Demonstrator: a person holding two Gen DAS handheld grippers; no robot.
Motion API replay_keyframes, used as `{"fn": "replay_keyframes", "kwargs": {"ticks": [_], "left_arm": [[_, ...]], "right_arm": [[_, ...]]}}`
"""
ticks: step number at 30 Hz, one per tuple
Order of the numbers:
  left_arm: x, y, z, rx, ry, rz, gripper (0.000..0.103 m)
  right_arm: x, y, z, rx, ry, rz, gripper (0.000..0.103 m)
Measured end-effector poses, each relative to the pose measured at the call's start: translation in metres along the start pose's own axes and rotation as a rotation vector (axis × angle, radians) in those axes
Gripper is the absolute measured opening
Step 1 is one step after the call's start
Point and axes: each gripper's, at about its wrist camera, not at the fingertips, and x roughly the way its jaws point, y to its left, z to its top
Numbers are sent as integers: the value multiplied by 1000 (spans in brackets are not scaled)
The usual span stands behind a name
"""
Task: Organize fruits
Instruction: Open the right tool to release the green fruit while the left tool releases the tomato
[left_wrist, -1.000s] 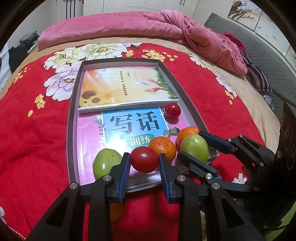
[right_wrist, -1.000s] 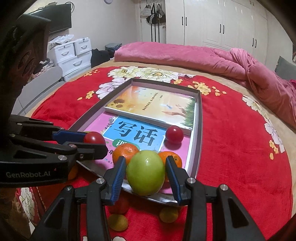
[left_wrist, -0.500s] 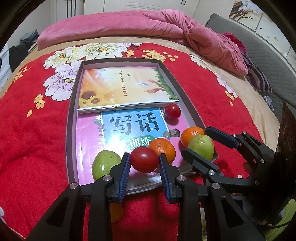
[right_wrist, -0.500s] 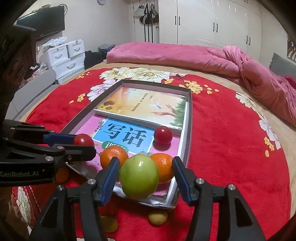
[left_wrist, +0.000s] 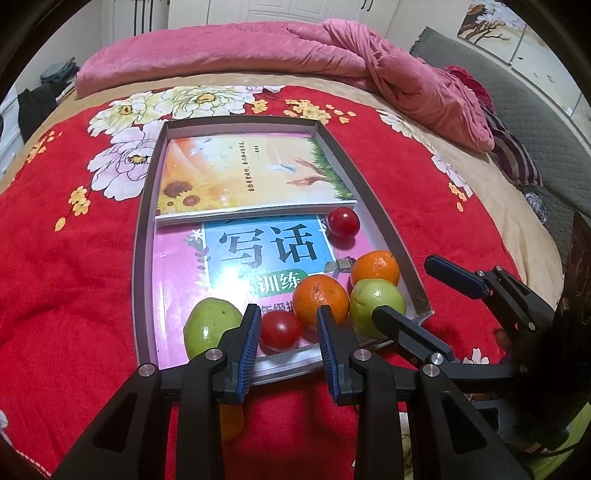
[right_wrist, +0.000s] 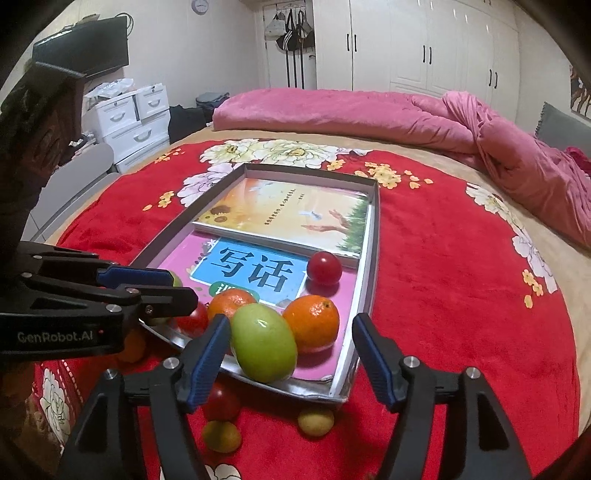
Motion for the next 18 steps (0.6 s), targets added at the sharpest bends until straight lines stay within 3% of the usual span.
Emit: {"fn": "replay_keyframes", "kwargs": {"ticks": [9,18], "left_arm": [[-8,2,0,-8,-14,-6,32],[-14,1,1,-13,-22,-5,47]], "right_arm": [[-1,-8,-2,28,5,-41,70],[2,-20,-3,77,22,-56,71]]}}
